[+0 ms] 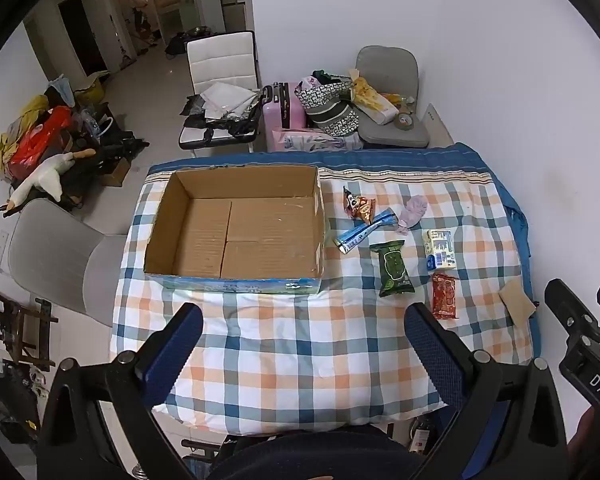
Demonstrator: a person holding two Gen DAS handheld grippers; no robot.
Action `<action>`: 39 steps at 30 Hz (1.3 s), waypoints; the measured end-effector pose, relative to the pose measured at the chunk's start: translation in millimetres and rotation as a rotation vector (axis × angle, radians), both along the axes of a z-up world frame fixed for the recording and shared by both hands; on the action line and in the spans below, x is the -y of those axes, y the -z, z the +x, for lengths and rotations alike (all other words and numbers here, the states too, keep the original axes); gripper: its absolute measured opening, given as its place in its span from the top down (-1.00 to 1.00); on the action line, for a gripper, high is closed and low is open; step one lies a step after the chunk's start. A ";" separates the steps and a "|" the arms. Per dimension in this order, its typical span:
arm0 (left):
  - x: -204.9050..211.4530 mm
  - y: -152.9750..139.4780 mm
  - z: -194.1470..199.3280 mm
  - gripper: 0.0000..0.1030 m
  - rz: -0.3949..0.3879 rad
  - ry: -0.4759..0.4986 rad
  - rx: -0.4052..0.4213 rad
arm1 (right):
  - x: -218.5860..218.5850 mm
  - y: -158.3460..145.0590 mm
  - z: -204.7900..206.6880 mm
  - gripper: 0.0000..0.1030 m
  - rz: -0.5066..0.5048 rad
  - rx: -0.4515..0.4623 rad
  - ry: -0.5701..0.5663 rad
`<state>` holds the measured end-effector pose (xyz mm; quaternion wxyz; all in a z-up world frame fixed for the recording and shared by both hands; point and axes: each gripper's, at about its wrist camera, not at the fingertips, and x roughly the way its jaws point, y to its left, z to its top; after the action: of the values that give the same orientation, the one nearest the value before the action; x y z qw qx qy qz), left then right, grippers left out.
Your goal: Organize soft objects
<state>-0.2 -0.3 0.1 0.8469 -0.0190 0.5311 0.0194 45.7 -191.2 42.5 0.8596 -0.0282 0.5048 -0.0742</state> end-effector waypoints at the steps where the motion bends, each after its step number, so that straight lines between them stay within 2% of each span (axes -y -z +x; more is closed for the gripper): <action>1: 0.0 0.1 0.2 -1.00 -0.004 0.001 -0.008 | 0.4 0.0 0.0 -1.00 0.012 -0.001 0.001; 6: 0.1 0.0 0.1 -1.00 -0.013 0.002 -0.010 | 3.9 1.1 1.1 -1.00 0.032 0.001 0.002; 10: -0.1 0.2 0.0 -1.00 -0.014 0.000 -0.008 | -0.7 2.0 1.8 -1.00 -0.002 0.001 0.000; 29: 0.6 -1.0 -0.4 -1.00 -0.001 -0.004 0.007 | 7.0 -2.2 8.7 -1.00 -0.004 0.011 -0.013; 35: -21.1 -15.9 21.1 -1.00 0.003 -0.010 0.027 | 9.1 -3.0 10.8 -1.00 -0.007 0.020 -0.014; 36: -10.2 -14.0 8.2 -1.00 0.009 -0.012 0.032 | 9.5 -3.0 11.1 -1.00 -0.006 0.022 -0.015; 39: -11.2 -16.2 6.5 -1.00 0.013 -0.019 0.043 | 8.6 -6.8 9.4 -1.00 -0.011 0.034 -0.017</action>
<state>6.3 10.9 16.3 0.8579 -0.0190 0.5126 0.0304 55.1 -199.8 49.4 0.8685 -0.0359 0.4895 -0.0698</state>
